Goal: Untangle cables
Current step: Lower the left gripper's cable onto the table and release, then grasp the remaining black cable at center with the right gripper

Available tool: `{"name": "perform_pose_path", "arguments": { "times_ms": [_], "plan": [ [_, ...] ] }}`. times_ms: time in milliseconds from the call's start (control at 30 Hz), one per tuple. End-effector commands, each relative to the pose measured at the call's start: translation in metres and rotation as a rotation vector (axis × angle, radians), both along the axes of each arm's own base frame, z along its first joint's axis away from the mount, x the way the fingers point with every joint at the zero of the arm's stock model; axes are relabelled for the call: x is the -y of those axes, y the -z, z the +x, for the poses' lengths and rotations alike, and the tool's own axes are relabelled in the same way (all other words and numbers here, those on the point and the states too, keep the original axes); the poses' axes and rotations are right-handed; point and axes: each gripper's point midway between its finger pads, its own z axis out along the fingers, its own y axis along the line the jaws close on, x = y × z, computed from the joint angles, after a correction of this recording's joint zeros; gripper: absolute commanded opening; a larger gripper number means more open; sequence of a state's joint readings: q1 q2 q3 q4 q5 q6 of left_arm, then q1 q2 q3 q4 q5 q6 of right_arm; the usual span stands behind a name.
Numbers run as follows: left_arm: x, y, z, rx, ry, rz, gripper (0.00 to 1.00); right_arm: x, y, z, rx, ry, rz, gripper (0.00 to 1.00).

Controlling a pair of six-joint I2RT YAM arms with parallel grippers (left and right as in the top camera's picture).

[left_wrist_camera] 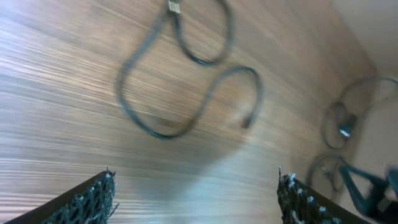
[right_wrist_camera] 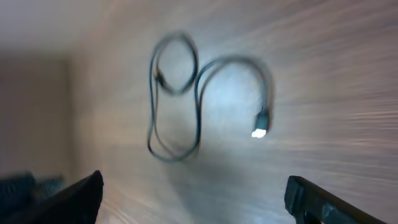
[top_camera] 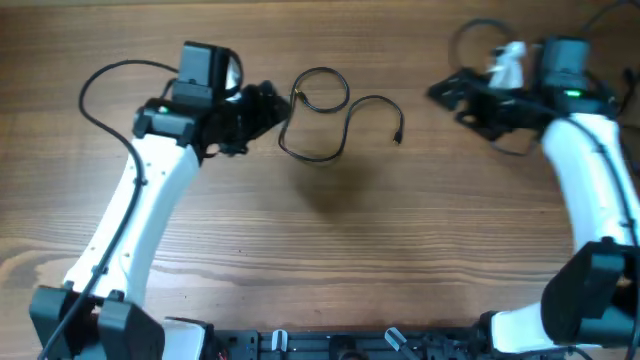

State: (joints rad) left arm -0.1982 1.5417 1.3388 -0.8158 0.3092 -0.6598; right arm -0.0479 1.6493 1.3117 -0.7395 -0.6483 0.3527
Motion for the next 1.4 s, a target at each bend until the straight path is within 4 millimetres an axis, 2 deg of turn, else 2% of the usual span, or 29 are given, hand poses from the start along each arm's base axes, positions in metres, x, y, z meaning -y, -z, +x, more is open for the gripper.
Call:
{"name": "perform_pose_path", "arguments": {
  "times_ms": [0, 33, 67, 167, 233, 300, 433, 533, 600, 667, 800, 900, 1000, 1067, 1133, 1200, 1233, 1367],
  "plan": [
    [-0.064, 0.010, 0.014, -0.008, -0.128, 0.070, 0.86, -0.079, 0.035, -0.019, -0.051, -0.143, -0.172, 0.94],
    [-0.080, 0.010, 0.016, -0.013, -0.169, 0.070, 0.87, -0.100, 0.040, -0.023, -0.045, -0.196, -0.174, 0.94],
    [-0.101, 0.011, 0.016, -0.022, -0.223, 0.071, 0.88, -0.129, 0.047, -0.030, -0.026, -0.269, -0.171, 0.91],
    [-0.151, 0.013, 0.013, -0.042, -0.353, 0.068, 0.88, -0.192, 0.063, -0.039, 0.092, -0.435, -0.209, 0.90],
    [-0.161, 0.016, 0.007, -0.069, -0.381, 0.068, 0.88, -0.228, 0.076, -0.044, 0.278, -0.659, -0.264, 0.92],
    [-0.161, 0.016, 0.006, -0.074, -0.381, 0.068, 0.90, -0.248, 0.090, -0.050, 0.445, -0.875, -0.330, 0.93],
    [-0.161, 0.017, 0.004, -0.082, -0.381, 0.067, 0.91, -0.260, 0.094, -0.037, 0.509, -0.863, -0.321, 0.88],
    [-0.160, 0.018, 0.003, -0.089, -0.381, 0.067, 0.91, -0.268, 0.115, -0.028, 0.488, -0.823, -0.290, 0.86],
    [-0.160, 0.018, 0.002, -0.093, -0.381, 0.067, 0.91, -0.276, 0.131, -0.030, 0.447, -0.810, -0.234, 0.84],
    [-0.160, 0.019, 0.001, -0.100, -0.380, 0.067, 0.91, -0.274, 0.143, -0.031, 0.354, -0.736, -0.209, 0.83],
    [-0.160, 0.019, 0.001, -0.100, -0.380, 0.067, 0.91, -0.269, 0.152, -0.027, 0.274, -0.640, -0.217, 0.79],
    [-0.160, 0.019, 0.000, -0.102, -0.380, 0.067, 0.91, -0.282, 0.146, -0.053, 0.149, -0.663, -0.068, 0.70],
    [-0.160, 0.019, 0.000, -0.104, -0.380, 0.067, 0.91, -0.299, 0.141, -0.090, 0.006, -0.703, 0.046, 0.64],
    [-0.160, 0.019, 0.000, -0.104, -0.380, 0.067, 0.91, -0.308, 0.140, -0.101, -0.008, -0.720, 0.059, 0.60],
    [-0.160, 0.019, 0.000, -0.105, -0.380, 0.067, 0.91, -0.312, 0.142, -0.109, -0.016, -0.737, 0.052, 0.50],
    [-0.159, 0.020, -0.002, -0.111, -0.380, 0.067, 0.91, -0.318, 0.155, -0.123, -0.079, -0.723, 0.032, 0.48],
    [-0.159, 0.020, -0.002, -0.111, -0.380, 0.067, 0.91, -0.318, 0.164, -0.124, -0.085, -0.706, -0.003, 0.48],
    [-0.159, 0.020, -0.002, -0.115, -0.380, 0.067, 0.91, -0.318, 0.170, -0.125, -0.107, -0.668, -0.030, 0.37]
  ]
}}
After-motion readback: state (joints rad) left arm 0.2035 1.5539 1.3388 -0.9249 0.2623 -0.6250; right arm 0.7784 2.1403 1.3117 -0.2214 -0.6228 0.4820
